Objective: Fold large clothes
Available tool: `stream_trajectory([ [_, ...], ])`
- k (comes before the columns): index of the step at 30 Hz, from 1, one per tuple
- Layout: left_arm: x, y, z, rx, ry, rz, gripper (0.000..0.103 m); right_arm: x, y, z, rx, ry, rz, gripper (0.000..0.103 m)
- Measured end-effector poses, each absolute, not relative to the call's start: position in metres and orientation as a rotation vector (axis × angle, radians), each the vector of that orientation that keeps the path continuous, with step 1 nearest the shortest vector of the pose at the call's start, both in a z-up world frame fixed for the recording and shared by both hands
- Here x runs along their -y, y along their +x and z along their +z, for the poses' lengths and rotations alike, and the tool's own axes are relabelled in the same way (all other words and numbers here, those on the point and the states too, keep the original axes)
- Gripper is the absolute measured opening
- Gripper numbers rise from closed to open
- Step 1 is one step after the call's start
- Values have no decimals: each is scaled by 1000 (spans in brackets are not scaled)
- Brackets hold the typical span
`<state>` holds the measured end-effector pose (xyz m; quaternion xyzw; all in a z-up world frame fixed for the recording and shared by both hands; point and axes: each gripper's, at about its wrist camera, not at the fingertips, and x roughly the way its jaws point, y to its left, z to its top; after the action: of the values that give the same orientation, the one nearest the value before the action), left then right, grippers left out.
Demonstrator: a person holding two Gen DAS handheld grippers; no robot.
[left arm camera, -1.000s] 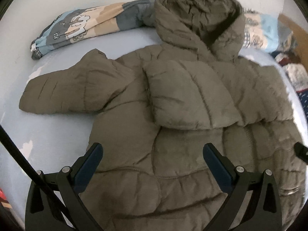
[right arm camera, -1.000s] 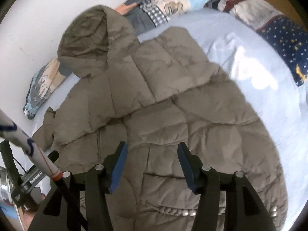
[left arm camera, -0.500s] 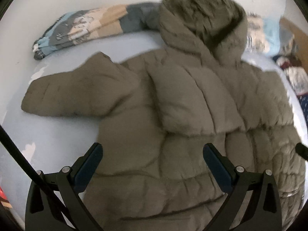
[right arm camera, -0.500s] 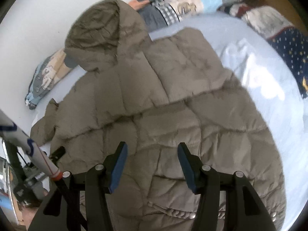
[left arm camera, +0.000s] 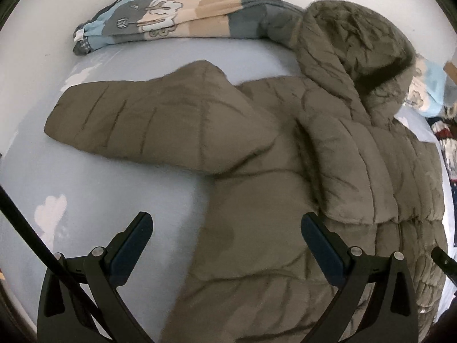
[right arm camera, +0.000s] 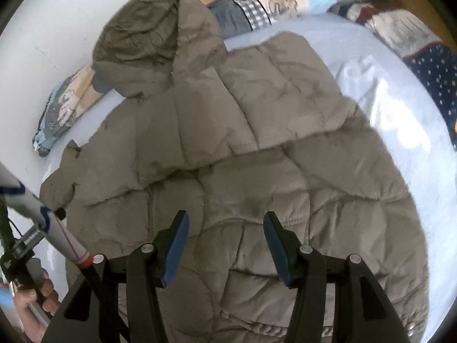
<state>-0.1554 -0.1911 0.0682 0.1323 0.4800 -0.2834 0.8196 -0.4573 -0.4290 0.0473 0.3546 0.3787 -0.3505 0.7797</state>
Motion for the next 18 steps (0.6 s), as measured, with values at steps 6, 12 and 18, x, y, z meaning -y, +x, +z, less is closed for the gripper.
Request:
stream_trajectory([
  [6,144,-105,71,-1052,149,-511,103,436,-468,55,-773,792,-769,59],
  [12,91,-56,62,-1113,-5,-398,103,435,-468,58,-772,780,-752,60],
  [18,43,-20,64,-1069,-102,-331,103,422,-458,70,-756,704,-718,60],
])
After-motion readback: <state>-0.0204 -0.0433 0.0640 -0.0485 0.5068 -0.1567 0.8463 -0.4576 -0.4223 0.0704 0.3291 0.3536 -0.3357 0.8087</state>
